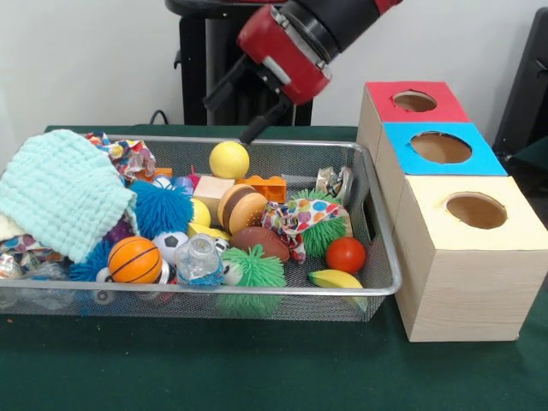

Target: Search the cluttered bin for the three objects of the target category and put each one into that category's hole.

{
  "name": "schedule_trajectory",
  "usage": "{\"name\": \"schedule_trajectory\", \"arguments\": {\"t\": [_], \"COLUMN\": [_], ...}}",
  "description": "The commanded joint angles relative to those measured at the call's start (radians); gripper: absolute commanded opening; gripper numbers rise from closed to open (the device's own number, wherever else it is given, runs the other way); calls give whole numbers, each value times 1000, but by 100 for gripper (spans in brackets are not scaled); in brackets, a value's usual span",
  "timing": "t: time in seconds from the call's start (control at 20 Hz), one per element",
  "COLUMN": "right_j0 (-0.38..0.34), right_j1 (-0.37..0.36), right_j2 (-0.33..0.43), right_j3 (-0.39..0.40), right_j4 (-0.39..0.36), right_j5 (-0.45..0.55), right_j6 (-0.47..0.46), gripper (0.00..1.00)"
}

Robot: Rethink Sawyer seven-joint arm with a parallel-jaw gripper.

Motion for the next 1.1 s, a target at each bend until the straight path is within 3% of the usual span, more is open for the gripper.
{"name": "schedule_trajectory", "arguments": {"t": [0.05, 0.1, 0.25, 0.4, 0.55, 0.85, 1.1], "right_j0": [-23, -32, -123, -167, -157, -95, -118], "right_j1": [118, 134, 50, 13, 31, 136, 185], "right_j2": [-79, -67, 108, 178, 143, -2, -1], "right_j3": [44, 37, 85, 107, 92, 58, 69], "right_j4": [77, 87, 107, 96, 96, 126, 146], "right_j5": [-68, -88, -144, -175, -180, -141, -229], "right_j6": [341, 346, 289, 249, 250, 293, 299], "gripper": [100, 100, 100, 100, 100, 100, 100]}}
